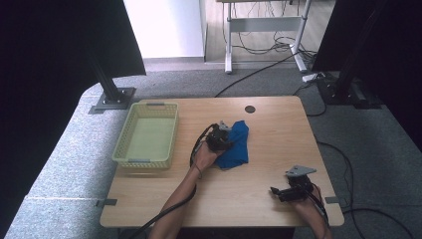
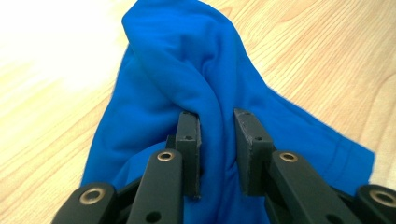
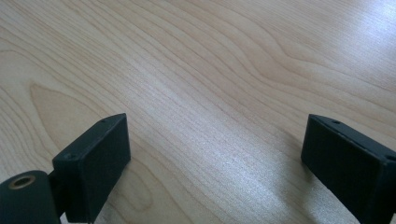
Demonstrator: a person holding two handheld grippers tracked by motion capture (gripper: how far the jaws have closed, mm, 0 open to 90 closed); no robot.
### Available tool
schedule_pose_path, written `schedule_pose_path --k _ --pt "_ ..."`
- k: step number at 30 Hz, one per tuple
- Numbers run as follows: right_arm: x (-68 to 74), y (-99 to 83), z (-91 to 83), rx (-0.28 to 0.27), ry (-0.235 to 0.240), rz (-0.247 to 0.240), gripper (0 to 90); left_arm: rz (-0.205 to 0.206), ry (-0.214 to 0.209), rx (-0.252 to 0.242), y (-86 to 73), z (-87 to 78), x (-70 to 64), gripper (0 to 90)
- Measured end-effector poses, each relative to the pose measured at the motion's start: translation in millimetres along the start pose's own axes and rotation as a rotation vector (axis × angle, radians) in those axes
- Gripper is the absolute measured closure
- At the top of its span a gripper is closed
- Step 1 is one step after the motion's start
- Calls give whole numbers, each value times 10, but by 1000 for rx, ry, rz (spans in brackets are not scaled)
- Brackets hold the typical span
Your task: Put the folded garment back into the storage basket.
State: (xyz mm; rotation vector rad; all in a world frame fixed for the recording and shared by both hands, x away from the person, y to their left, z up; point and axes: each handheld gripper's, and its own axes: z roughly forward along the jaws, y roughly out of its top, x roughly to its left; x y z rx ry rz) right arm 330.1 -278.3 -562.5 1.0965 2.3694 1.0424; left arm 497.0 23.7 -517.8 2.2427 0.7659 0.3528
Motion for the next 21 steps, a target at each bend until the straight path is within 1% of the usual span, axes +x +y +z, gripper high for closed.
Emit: schedule_pose_path --k 6,11,16,21 --pt "0 0 0 0 0 -1 80 10 5 -16 50 -109 -29 731" --pt "0 0 0 0 0 -1 80 19 13 -26 72 -212 -25 731" --pt "0 0 0 0 0 -1 80 8 18 -41 73 -313 6 731" --pt "0 0 0 0 0 -1 80 0 25 -47 71 -408 38 731"
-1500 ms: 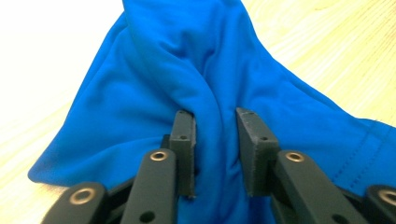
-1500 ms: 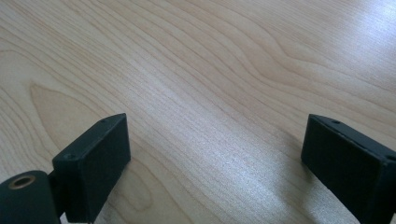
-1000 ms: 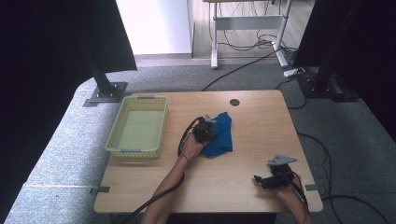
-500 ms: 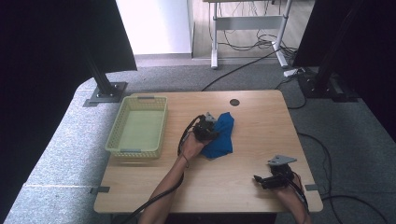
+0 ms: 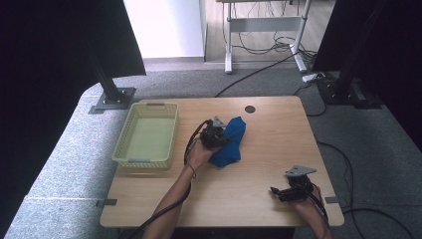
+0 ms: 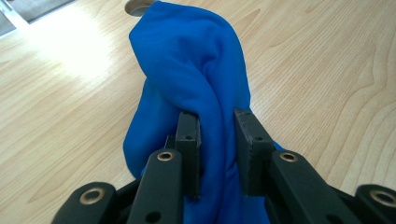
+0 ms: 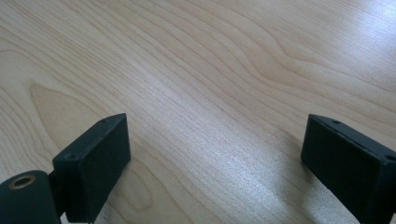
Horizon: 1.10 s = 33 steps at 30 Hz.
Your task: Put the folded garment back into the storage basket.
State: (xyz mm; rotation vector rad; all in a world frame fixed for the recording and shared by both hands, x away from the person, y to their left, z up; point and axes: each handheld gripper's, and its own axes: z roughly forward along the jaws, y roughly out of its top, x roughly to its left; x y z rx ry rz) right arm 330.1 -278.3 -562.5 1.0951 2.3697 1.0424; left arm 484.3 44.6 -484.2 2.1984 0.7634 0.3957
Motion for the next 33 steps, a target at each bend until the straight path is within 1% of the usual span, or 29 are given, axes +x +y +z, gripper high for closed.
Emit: schedule_pose_path --k 6,12,21,22,29,31,33 --pt "0 0 0 0 0 0 80 -3 12 -13 18 -131 28 731" --pt "0 0 -1 1 0 0 80 -2 25 -13 21 -254 69 731" --pt "0 0 0 0 0 0 80 -15 43 -17 15 -460 171 731" --pt "0 0 0 0 0 0 80 -15 43 -17 15 -460 171 731" --pt "2 -1 -1 0 -1 1 81 -29 61 -32 8 -647 274 731" --pt "2 -1 -1 0 -2 1 81 -33 64 -34 5 -669 284 731" --pt "3 -1 -1 0 -2 2 81 -36 72 -35 -3 -739 316 731"
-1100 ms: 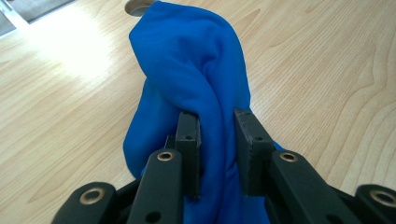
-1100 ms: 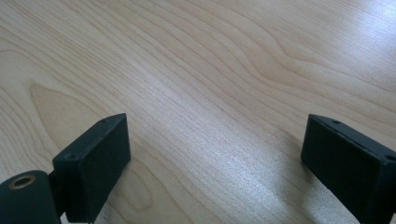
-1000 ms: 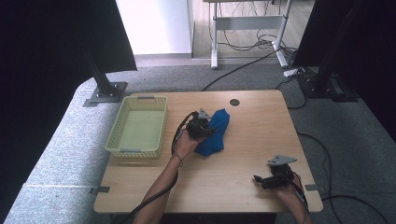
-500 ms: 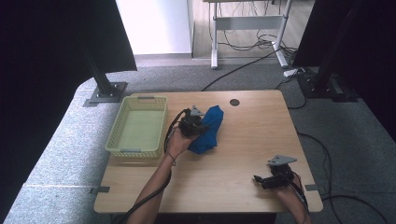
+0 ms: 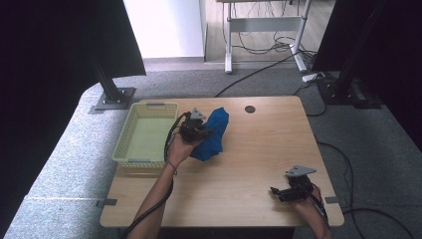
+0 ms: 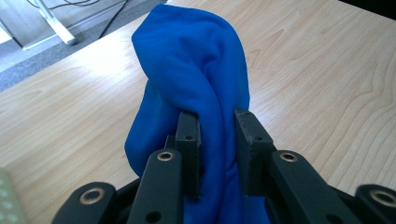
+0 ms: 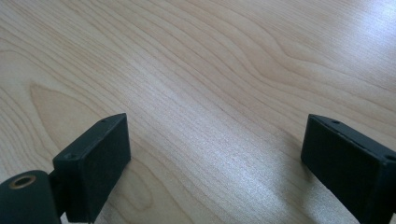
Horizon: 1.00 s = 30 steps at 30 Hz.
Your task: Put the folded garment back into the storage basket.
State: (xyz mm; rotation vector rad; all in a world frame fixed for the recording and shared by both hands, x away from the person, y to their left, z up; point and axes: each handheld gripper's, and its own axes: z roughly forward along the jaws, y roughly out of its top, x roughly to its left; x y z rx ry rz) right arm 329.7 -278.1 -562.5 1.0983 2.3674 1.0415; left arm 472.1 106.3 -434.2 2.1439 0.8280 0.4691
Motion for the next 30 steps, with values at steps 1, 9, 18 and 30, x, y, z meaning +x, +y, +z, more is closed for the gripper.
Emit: schedule_pose_path --k 1,9,18,30 --pt "0 0 0 0 0 0 81 0 4 1 0 -24 13 731" --pt "1 0 -1 0 -1 1 82 -11 28 -10 16 -224 126 731" --pt "2 -1 -1 0 -2 1 82 -37 58 -24 19 -490 293 731" --pt "2 -1 -1 0 -2 2 82 -78 110 -27 -84 -823 569 731"
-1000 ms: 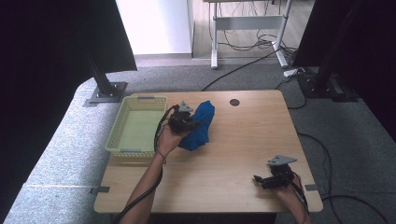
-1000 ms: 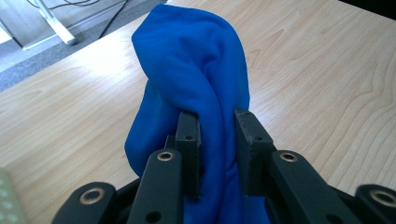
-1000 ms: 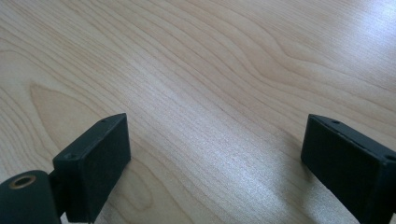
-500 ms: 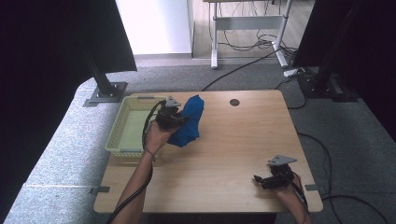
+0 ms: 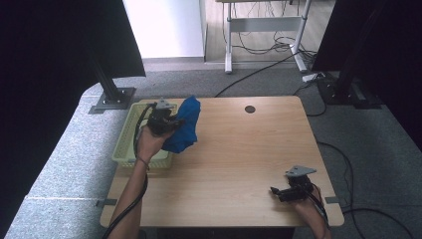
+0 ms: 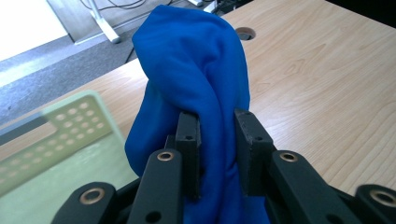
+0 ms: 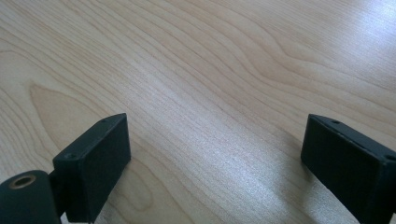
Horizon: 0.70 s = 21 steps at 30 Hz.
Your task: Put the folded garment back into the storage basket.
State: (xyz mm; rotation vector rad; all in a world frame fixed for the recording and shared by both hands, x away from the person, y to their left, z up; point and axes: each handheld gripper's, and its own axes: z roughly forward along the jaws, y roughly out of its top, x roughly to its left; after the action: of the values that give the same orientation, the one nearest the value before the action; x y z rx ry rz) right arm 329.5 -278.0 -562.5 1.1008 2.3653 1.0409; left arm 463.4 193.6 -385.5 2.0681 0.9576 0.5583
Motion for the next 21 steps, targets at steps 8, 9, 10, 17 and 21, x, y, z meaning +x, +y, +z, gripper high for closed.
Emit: schedule_pose_path --k 8,9,10,17,21 --pt "0 0 0 0 0 0 81 -12 29 15 -91 -129 201 731" --pt "0 0 0 0 0 0 81 -13 33 18 -106 -143 227 731" --pt "0 0 0 0 0 0 81 -16 37 20 -123 -155 252 731" --pt "0 0 0 0 0 0 81 -44 71 42 -276 -218 449 731" --pt "-1 0 0 0 -1 1 81 -55 89 58 -361 -236 542 730"
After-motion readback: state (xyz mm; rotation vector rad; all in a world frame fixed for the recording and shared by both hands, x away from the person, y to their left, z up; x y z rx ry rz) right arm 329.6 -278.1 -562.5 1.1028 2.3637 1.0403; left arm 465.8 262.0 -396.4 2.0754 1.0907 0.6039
